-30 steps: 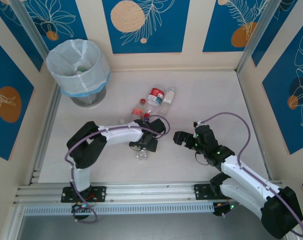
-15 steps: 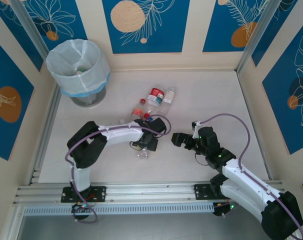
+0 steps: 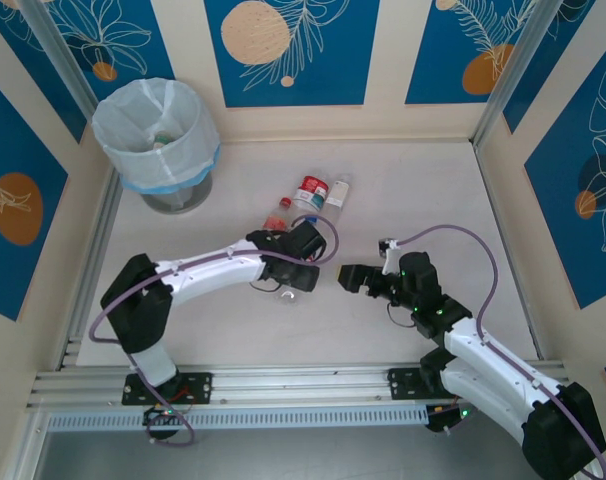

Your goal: Put the plastic bottles in the bin

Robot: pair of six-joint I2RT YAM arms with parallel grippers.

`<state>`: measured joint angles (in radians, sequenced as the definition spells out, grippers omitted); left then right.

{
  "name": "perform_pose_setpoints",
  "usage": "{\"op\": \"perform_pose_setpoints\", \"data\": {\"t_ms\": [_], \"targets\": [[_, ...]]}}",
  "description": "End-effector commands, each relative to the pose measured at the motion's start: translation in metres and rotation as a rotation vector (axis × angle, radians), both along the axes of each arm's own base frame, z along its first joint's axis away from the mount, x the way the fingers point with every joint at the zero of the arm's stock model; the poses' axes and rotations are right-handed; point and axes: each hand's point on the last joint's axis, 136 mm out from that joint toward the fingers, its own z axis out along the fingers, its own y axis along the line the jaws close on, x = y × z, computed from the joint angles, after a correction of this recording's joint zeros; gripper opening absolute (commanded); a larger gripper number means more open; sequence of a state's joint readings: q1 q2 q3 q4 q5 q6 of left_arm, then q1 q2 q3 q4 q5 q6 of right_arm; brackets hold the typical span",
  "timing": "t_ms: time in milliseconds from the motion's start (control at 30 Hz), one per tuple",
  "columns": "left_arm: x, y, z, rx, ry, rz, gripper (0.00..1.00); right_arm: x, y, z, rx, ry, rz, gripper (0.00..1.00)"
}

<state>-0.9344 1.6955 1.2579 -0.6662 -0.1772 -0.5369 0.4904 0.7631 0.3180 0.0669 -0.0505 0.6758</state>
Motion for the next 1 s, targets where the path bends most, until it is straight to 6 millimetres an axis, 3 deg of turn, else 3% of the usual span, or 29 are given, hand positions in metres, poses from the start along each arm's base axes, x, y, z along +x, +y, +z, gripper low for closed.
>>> {"op": "perform_pose_setpoints", "data": {"t_ms": [0, 367, 600, 767, 967], "targets": [[0.013, 0.0, 0.035, -0.062, -0.062, -0.051, 0.56, -0.004, 0.015, 0.019, 0.067, -0.074, 0.095, 0.99], [0.055, 0.051, 0.099, -0.204, -0.157, 0.032, 0.54, 0.011, 0.03, 0.045, 0.106, -0.126, 0.129, 1.0], [0.093, 0.087, 0.159, -0.238, -0.342, 0.063, 0.53, 0.02, 0.044, 0.05, 0.107, -0.118, 0.175, 1.0], [0.128, 0.115, 0.188, -0.244, -0.459, 0.141, 0.53, 0.026, 0.06, 0.058, 0.117, -0.104, 0.225, 1.0], [0.163, 0.152, 0.248, -0.263, -0.618, 0.219, 0.53, 0.03, 0.084, 0.071, 0.094, -0.149, 0.263, 1.0]]}}
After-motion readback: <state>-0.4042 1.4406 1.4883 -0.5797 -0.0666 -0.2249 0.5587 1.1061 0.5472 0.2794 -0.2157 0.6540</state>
